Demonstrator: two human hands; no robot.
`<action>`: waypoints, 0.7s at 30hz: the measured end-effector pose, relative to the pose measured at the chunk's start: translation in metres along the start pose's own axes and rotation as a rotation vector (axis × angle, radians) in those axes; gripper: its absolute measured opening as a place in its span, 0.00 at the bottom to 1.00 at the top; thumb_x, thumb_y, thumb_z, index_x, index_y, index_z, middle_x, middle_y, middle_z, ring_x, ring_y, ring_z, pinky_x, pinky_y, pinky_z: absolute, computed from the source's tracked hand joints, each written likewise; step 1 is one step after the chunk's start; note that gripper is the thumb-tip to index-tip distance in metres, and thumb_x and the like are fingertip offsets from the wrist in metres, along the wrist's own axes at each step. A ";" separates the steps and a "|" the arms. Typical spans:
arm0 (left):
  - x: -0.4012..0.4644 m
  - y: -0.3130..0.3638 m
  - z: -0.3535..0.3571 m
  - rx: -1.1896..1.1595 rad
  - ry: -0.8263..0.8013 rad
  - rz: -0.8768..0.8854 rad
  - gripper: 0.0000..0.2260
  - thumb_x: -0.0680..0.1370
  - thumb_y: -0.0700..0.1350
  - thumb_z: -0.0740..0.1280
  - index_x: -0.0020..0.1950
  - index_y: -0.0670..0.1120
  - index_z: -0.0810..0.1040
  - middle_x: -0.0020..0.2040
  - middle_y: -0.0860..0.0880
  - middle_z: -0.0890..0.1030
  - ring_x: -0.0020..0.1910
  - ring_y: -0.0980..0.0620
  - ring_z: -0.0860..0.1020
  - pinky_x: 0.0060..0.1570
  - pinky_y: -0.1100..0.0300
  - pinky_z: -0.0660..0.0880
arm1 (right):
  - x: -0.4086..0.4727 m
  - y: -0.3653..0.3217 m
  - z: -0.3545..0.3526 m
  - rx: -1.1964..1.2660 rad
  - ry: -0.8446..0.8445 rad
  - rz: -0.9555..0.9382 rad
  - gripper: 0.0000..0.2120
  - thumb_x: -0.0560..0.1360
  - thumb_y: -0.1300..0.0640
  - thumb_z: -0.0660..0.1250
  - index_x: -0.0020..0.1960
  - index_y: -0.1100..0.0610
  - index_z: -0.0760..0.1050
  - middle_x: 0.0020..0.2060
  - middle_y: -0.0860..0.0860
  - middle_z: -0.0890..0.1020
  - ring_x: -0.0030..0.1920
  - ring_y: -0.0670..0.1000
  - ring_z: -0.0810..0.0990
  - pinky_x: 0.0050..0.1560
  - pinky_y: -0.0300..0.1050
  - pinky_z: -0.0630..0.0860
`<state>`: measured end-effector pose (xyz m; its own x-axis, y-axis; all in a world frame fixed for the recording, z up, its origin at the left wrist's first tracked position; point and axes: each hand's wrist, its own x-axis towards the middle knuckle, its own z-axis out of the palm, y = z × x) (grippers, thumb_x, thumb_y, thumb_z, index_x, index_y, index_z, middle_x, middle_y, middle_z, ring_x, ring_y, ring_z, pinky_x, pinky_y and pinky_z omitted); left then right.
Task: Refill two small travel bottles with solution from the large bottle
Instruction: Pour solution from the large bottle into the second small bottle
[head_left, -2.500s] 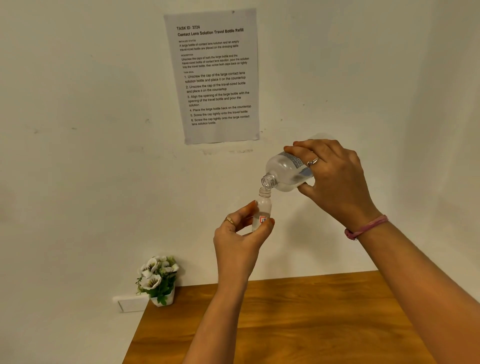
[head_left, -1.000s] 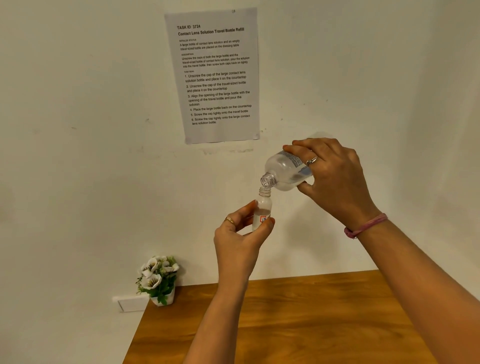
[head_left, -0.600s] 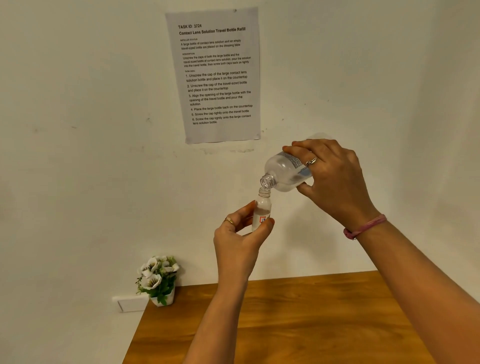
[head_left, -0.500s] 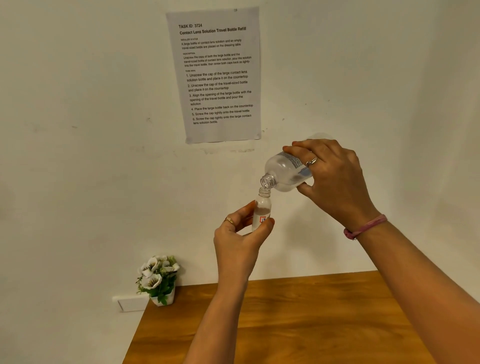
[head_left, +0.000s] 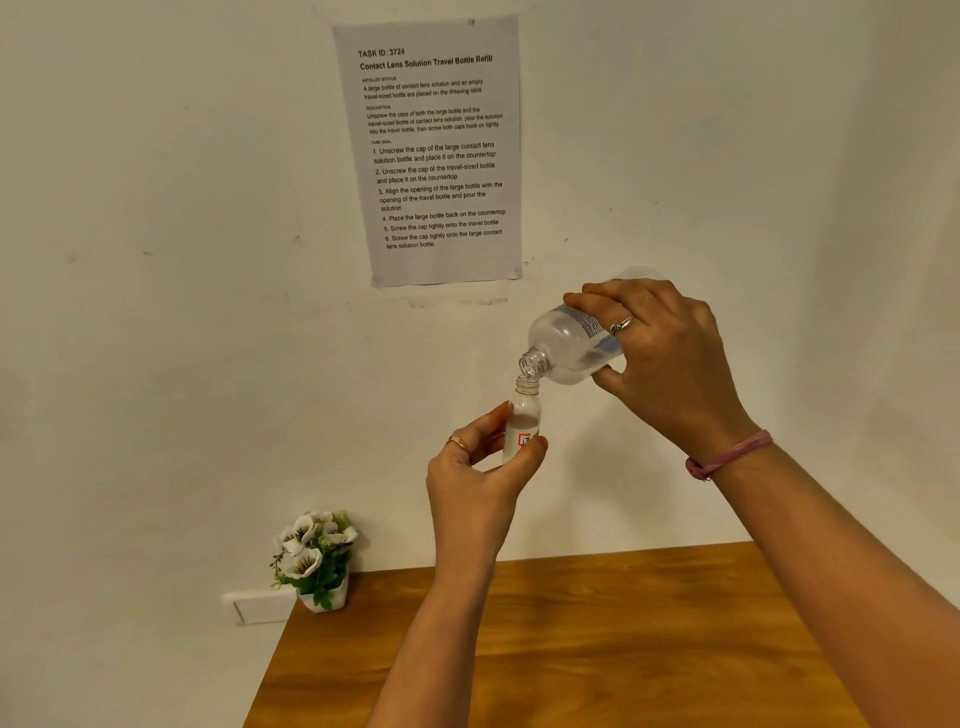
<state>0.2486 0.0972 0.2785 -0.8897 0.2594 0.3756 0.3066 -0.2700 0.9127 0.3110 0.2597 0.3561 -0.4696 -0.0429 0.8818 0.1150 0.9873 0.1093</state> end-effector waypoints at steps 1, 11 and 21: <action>0.000 0.000 0.000 0.000 0.000 -0.001 0.16 0.67 0.43 0.77 0.51 0.58 0.81 0.48 0.57 0.84 0.48 0.60 0.81 0.37 0.73 0.75 | 0.000 0.000 0.000 -0.001 -0.001 0.000 0.28 0.64 0.61 0.78 0.63 0.56 0.75 0.57 0.56 0.80 0.59 0.60 0.77 0.52 0.58 0.73; -0.001 0.001 -0.002 -0.011 -0.002 0.000 0.16 0.67 0.43 0.77 0.50 0.58 0.81 0.47 0.58 0.84 0.47 0.62 0.80 0.37 0.74 0.74 | 0.000 -0.001 -0.002 -0.005 -0.002 -0.004 0.28 0.64 0.61 0.77 0.63 0.56 0.75 0.58 0.55 0.80 0.59 0.60 0.76 0.52 0.58 0.72; -0.002 0.001 -0.001 -0.013 0.000 0.005 0.15 0.67 0.43 0.77 0.47 0.60 0.80 0.45 0.60 0.84 0.46 0.63 0.80 0.37 0.75 0.73 | 0.000 -0.001 -0.002 -0.007 -0.011 -0.004 0.28 0.65 0.61 0.77 0.63 0.55 0.75 0.58 0.54 0.79 0.60 0.59 0.76 0.52 0.58 0.72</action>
<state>0.2501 0.0951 0.2787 -0.8881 0.2585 0.3802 0.3065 -0.2834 0.9087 0.3128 0.2581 0.3572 -0.4794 -0.0451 0.8765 0.1190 0.9861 0.1158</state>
